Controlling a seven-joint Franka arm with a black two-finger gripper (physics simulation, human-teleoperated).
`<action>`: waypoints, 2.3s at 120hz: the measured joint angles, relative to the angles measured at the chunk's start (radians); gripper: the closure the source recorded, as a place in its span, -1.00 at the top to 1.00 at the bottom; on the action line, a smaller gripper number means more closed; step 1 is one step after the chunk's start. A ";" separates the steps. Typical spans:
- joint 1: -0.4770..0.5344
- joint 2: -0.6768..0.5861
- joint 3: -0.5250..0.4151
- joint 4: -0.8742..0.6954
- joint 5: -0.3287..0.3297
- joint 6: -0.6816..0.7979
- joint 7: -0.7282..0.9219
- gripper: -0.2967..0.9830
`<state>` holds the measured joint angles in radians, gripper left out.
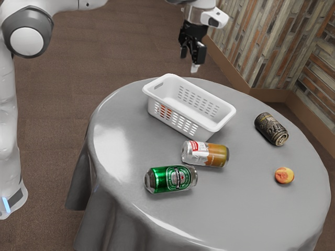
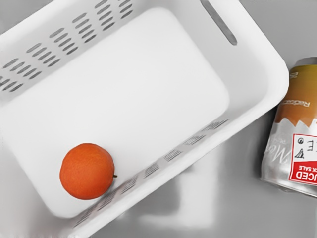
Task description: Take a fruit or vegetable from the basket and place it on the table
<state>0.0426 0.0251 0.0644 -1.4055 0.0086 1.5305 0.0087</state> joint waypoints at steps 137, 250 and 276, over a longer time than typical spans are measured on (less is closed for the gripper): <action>0.011 0.036 0.233 0.049 -0.055 -0.034 -0.263 0.54; -0.009 0.122 0.236 -0.023 -0.054 0.006 -0.513 0.54; -0.031 0.100 0.236 -0.102 -0.048 0.081 -0.523 0.54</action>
<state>0.0115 0.1255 0.3007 -1.5074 -0.0396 1.6110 -0.5142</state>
